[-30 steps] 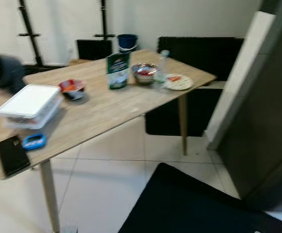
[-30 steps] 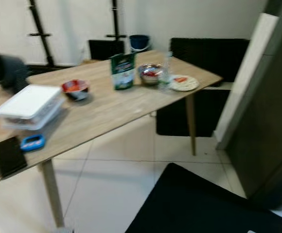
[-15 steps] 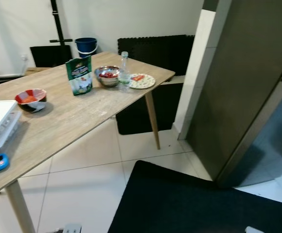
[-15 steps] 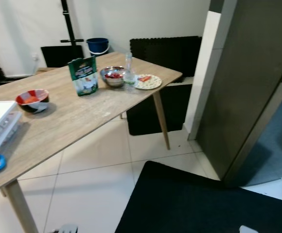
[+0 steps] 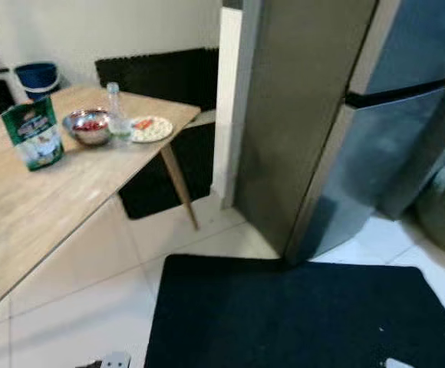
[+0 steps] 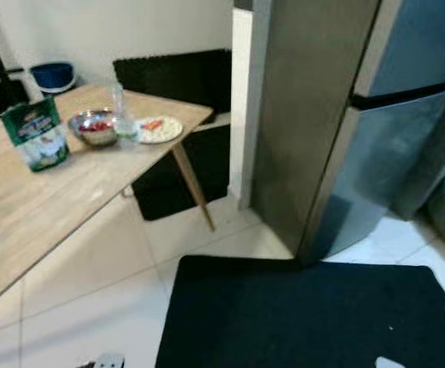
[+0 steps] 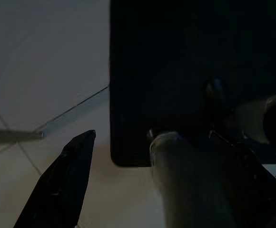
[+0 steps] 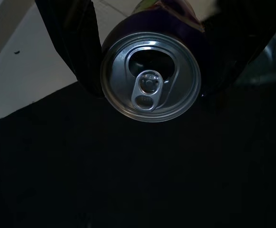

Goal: Restocking fridge

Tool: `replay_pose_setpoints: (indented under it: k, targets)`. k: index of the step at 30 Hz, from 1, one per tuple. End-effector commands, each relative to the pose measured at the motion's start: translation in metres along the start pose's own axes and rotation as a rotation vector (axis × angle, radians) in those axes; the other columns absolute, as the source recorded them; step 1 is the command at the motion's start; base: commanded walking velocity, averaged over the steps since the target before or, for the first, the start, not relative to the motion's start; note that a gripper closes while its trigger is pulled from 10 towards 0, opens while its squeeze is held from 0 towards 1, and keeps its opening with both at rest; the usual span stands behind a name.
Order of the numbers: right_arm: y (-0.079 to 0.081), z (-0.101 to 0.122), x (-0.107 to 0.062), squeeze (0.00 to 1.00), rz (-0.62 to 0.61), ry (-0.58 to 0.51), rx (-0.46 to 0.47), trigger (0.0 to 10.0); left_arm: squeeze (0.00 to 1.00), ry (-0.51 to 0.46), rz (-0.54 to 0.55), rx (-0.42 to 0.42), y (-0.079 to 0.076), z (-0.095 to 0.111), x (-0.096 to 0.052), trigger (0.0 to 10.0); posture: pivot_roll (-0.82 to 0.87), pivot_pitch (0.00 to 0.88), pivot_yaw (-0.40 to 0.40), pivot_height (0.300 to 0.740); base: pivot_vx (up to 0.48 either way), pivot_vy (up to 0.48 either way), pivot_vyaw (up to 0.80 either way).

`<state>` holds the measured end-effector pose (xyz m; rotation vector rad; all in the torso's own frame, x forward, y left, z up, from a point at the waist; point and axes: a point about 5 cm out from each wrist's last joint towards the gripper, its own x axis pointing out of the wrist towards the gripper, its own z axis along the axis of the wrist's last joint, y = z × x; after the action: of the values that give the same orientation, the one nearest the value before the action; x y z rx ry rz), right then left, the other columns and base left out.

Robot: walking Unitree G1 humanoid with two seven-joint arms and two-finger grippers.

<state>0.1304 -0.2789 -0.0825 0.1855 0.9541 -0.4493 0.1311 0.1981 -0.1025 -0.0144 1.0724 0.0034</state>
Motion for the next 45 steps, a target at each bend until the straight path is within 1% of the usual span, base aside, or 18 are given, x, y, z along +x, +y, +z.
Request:
replay_pose_setpoints:
  k: [1,38,45]
  targets:
    - [0.0,-0.0051,-0.0008,0.0,-0.001,0.016,-0.003,10.0,0.0,0.02,-0.009,-0.003,-0.0033,-0.005,-0.0003,10.0,-0.07,0.0,-0.017,0.74,0.0,0.0,-0.8]
    - [-0.0017,-0.0048,-0.0011,0.0,-0.001,0.014,-0.025,10.0,0.0,0.036,-0.032,-0.029,-0.0097,-0.0122,-0.0009,10.0,-0.07,0.0,-0.03,0.74,0.0,0.0,-0.8]
    - [0.0006,-0.004,-0.0008,0.0,0.01,0.006,-0.04,10.0,0.0,0.051,-0.039,-0.024,-0.0097,-0.013,-0.0009,10.0,-0.07,0.0,-0.031,0.74,0.0,0.0,0.0]
